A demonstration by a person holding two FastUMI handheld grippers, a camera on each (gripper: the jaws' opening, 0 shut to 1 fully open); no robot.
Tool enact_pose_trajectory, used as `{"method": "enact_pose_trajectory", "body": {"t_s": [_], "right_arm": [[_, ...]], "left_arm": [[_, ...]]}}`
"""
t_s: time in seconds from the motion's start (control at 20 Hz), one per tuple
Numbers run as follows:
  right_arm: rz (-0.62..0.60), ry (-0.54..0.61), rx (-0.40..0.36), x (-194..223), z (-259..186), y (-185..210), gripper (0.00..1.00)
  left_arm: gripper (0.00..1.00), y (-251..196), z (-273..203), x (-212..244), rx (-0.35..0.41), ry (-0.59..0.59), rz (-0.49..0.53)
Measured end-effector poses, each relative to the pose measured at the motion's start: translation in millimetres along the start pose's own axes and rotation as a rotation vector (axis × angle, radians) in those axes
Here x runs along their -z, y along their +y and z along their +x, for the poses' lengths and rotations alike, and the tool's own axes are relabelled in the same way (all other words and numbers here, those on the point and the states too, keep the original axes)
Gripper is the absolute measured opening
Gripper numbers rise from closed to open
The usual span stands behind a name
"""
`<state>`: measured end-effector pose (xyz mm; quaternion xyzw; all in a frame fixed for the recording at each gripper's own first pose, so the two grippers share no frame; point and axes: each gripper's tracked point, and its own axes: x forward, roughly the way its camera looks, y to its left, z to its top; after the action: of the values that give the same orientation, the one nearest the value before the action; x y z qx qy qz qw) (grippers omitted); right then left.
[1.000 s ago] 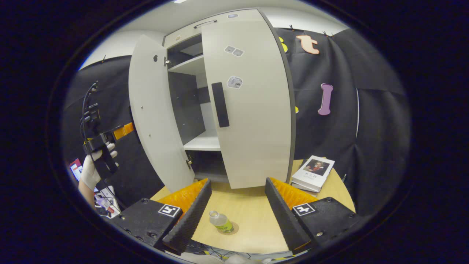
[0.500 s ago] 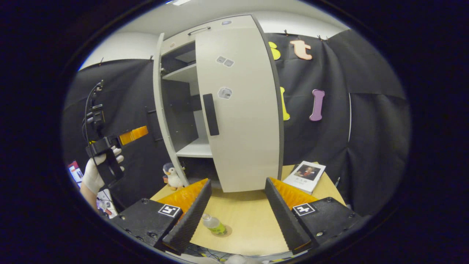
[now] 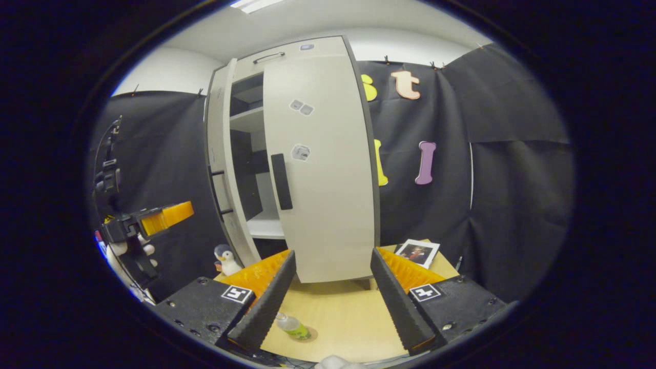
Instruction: Grasp the bottle in the cabinet with the left hand and place it on the coaster, then close the right door with the right hand and the left door with the left hand.
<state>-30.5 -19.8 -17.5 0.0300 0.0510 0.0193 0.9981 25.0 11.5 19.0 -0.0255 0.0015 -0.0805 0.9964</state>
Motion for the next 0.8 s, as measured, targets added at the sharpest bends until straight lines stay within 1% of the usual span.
{"method": "enact_pose_trajectory", "body": {"t_s": [0.2,0.25,0.3,0.35,0.55,0.6,0.65,0.7,0.8], "right_arm": [[-0.024,-0.042,0.04,-6.7,-4.0,0.3,0.97],[-0.035,-0.056,0.051,-9.8,-4.6,0.3,0.94],[-0.046,-0.069,0.065,-12.9,-5.7,-0.1,0.97],[-0.054,-0.081,0.072,-14.5,-6.1,1.1,0.97],[-0.086,-0.095,0.067,-15.4,-6.5,9.7,0.97],[-0.092,-0.093,0.065,-13.5,-6.0,12.6,0.97],[-0.096,-0.089,0.066,-11.2,-4.9,14.7,0.94],[-0.099,-0.082,0.066,-8.2,-4.4,16.9,0.97],[-0.102,-0.076,0.062,-5.8,-3.6,21.8,0.97]], "left_arm": [[0.94,-4.2,-23.6,2.9,-0.02,0.002,0.021],[0.94,-4.0,-28.2,6.2,-0.022,0.007,0.021],[0.94,-2.7,-33.3,9.8,-0.031,0.014,0.028],[0.94,0.2,-37.1,14.3,-0.048,0.019,0.037],[0.94,-0.2,-47.8,31.9,-0.076,0.045,0.032],[0.98,-0.5,-50.2,34.3,-0.078,0.045,0.028],[0.95,-3.4,-51.9,35.3,-0.074,0.043,0.022],[0.95,-4.4,-53.4,35.6,-0.076,0.04,0.017],[0.94,-3.3,-54.7,36.5,-0.082,0.036,0.026]]}}
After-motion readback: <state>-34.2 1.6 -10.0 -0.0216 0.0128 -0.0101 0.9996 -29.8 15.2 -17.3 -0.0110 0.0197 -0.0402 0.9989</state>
